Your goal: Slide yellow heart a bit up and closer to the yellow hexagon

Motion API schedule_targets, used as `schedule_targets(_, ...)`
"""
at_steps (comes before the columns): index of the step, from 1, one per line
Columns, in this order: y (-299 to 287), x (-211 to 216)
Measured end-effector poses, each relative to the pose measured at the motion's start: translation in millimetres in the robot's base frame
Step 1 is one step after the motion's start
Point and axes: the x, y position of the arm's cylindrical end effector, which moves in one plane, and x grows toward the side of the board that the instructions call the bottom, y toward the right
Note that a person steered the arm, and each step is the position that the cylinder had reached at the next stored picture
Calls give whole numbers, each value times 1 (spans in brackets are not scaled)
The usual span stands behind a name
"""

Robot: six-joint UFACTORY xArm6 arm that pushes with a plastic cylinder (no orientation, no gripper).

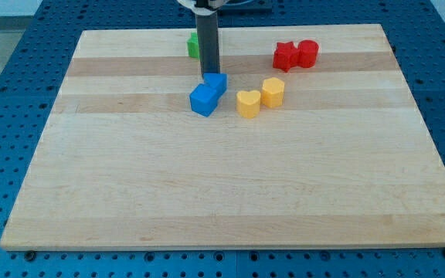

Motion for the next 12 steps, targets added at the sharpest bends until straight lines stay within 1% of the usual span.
schedule_targets(2, 3, 39)
schedule_targets(3, 4, 34)
schedule_targets(5, 54, 28)
schedule_targets(6, 59, 26)
schedule_targets(7, 55, 27)
schedule_targets(10, 29, 64)
schedule_targets(12, 24, 98)
